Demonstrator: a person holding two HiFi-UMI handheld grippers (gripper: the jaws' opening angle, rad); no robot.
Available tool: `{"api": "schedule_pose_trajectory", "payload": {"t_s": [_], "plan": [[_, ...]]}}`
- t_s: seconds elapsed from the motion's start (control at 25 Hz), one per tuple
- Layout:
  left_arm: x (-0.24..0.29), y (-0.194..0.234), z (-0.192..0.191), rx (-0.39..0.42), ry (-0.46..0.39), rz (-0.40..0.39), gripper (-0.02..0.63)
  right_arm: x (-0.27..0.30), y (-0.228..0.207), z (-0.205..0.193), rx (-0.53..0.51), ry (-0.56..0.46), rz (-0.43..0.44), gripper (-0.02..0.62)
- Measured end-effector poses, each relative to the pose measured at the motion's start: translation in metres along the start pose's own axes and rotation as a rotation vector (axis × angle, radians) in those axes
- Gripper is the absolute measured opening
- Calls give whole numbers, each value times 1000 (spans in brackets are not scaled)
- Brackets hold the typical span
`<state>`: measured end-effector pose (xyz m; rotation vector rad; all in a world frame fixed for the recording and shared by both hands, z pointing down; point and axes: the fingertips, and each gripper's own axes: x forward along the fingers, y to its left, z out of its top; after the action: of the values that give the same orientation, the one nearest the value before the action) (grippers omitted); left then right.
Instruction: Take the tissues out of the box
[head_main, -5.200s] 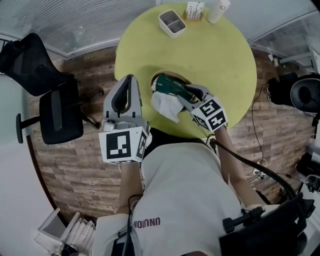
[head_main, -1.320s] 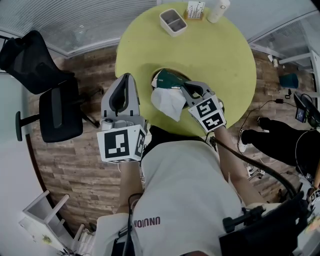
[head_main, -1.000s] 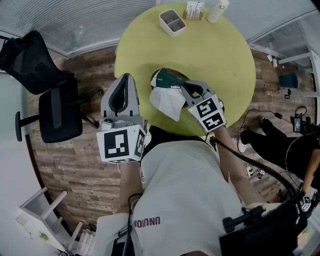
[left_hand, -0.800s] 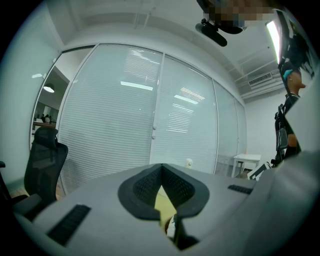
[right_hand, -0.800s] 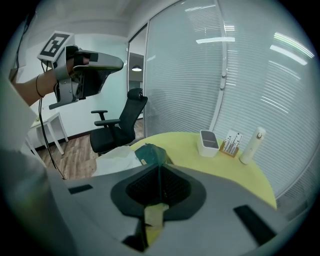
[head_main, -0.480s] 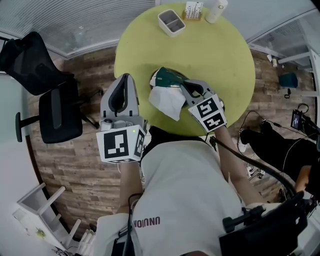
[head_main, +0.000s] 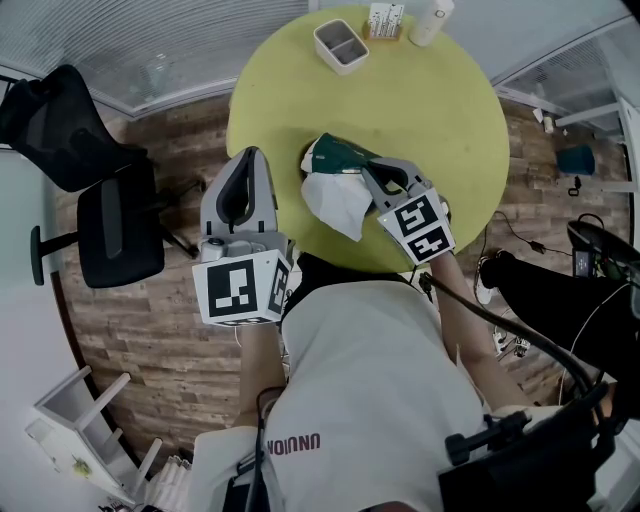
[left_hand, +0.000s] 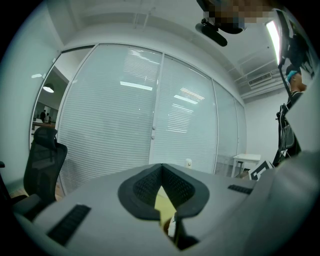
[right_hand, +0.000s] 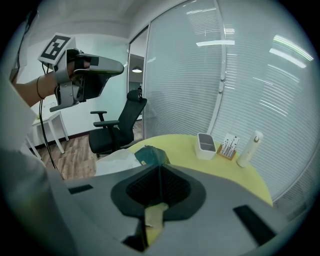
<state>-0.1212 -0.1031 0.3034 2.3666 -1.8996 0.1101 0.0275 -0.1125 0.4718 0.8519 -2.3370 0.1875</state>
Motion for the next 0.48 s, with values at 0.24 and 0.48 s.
{"api": "schedule_pose_trajectory", "payload": {"t_s": [0.24, 0.48], "plan": [[1, -1, 1, 4, -3, -5, 12, -1, -2, 2, -3, -7, -6, 31], [1, 0, 1, 7, -1, -4, 12, -2, -5, 5, -9, -16, -15, 31]]}}
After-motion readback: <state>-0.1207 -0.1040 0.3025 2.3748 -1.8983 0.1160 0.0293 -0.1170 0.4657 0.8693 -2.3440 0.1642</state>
